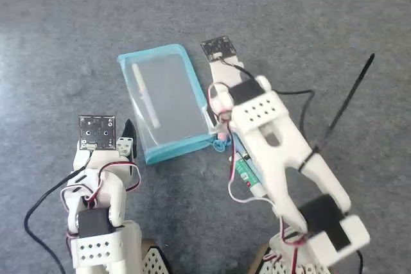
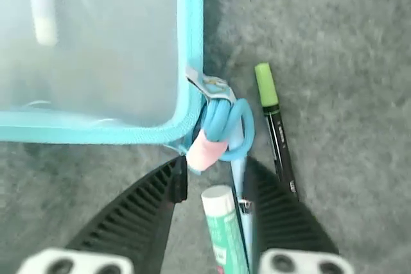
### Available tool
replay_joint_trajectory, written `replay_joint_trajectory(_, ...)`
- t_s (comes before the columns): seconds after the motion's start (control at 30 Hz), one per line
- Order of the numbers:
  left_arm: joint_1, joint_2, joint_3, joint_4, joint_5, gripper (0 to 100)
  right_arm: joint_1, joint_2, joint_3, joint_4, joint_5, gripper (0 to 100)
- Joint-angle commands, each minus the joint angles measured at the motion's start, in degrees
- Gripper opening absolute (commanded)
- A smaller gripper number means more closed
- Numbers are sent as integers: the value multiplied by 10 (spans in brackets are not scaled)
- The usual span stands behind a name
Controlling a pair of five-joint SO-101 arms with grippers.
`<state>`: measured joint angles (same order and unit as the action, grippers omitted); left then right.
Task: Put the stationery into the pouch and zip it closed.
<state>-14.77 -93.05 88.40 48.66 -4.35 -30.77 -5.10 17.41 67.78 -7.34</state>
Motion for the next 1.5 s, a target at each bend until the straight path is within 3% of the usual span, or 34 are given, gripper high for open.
replay_joint_trajectory(0.0, 1, -9, -1, -17, -6, 160, 0, -66, 59, -84, 11, 237)
replay_joint_trajectory(0.1, 1, -9, -1, -17, -6, 160, -7, -100, 99, -124, 19, 247)
replay_joint_trajectory(0.17, 1, -9, -1, -17, -6, 160, -17, -135, 108, -128, 62, 234)
replay_joint_trajectory(0.37, 4, -9, 1, -18, -6, 160, -52, -223, 106, -57, 385, 189)
replay_joint_trajectory(0.6, 5, -9, 5, -25, -6, 160, -67, -153, 93, 83, 648, 191)
replay_joint_trajectory(0.9, 5, -9, 10, -27, -6, 160, -50, -36, -6, 127, 704, 191)
replay_joint_trajectory(1.23, 5, -9, 10, -27, -6, 160, -64, -20, -16, 123, 985, 191)
replay_joint_trajectory(1.47, 5, -9, 10, -27, -6, 160, -53, -14, -25, 87, 1030, 294)
